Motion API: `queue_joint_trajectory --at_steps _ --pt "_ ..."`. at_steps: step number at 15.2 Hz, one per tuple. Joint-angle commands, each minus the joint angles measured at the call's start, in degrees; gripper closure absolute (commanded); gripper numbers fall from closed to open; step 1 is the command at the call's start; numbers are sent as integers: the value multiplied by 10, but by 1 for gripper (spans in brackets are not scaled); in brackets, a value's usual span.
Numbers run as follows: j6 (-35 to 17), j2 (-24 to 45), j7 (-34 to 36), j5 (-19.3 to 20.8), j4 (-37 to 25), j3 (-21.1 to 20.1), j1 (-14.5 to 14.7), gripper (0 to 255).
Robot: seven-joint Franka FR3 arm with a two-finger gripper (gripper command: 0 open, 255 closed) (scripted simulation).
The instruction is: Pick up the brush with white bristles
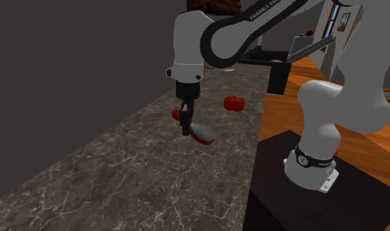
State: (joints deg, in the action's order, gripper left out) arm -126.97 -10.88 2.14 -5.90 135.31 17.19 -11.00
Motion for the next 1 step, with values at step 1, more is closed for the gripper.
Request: queue_joint_trajectory --at_steps 1 --pt "4 -2 2 1 -2 -1 0 255"
